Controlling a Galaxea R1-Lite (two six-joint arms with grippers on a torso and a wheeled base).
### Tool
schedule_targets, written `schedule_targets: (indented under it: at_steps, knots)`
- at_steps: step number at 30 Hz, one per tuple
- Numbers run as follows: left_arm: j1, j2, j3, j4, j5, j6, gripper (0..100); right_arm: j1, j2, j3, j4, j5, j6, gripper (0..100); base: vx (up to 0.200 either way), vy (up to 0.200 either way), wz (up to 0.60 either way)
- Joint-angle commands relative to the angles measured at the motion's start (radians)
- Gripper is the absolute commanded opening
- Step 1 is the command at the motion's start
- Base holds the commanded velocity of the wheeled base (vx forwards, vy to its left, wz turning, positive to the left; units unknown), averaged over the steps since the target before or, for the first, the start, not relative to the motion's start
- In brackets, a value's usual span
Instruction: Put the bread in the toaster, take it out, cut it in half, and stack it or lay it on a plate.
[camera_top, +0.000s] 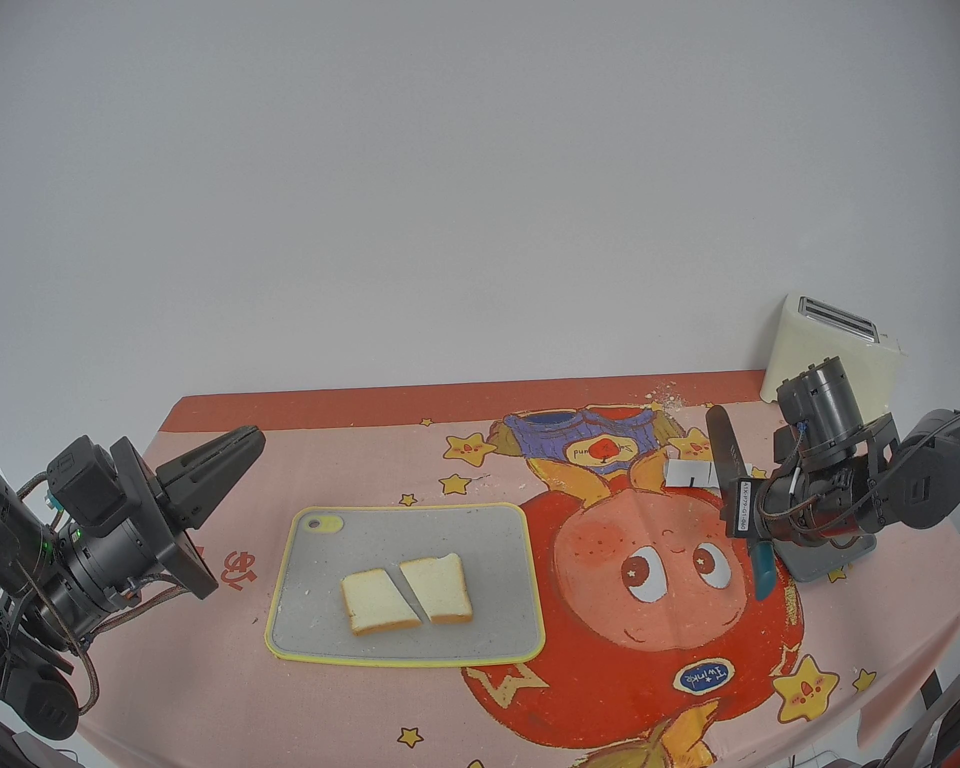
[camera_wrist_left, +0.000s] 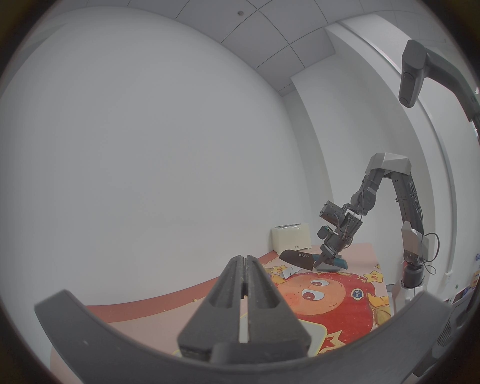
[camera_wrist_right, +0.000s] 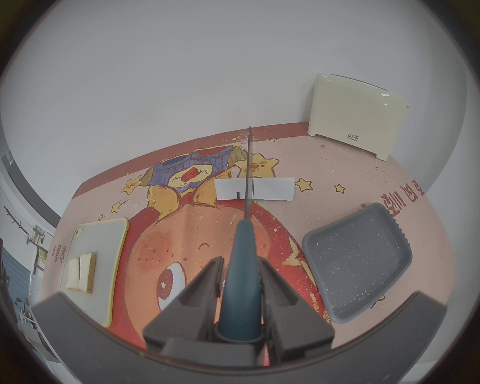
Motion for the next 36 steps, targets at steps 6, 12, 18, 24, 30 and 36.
schedule_targets:
  at_steps: [6, 12, 18, 24, 30, 36]
  knots:
    - [0.0, 0.001, 0.006, -0.015, 0.0, 0.0, 0, 0.002, 0.004, 0.006, 0.0, 0.0, -0.001, 0, 0.0, 0.0, 0.0]
    - [0.0, 0.002, 0.007, -0.015, 0.0, 0.006, 0, 0.002, 0.01, 0.006, 0.0, 0.001, 0.0, 0, 0.0, 0.0, 0.0]
    - [0.0, 0.002, 0.007, -0.015, -0.001, 0.006, 0, 0.0, 0.015, 0.006, 0.0, 0.004, 0.0, 0, 0.0, 0.0, 0.0]
    - [0.0, 0.002, 0.007, -0.015, -0.001, 0.006, 0, 0.0, 0.033, 0.006, -0.002, 0.003, 0.0, 0, 0.0, 0.0, 0.0]
    - [0.0, 0.002, 0.007, -0.015, -0.001, 0.006, 0, -0.001, 0.035, 0.006, 0.0, 0.003, 0.002, 0, 0.0, 0.0, 0.0]
    - [0.0, 0.002, 0.007, -0.015, -0.001, 0.006, 0, -0.003, 0.044, 0.006, 0.0, 0.006, 0.002, 0, 0.0, 0.0, 0.0]
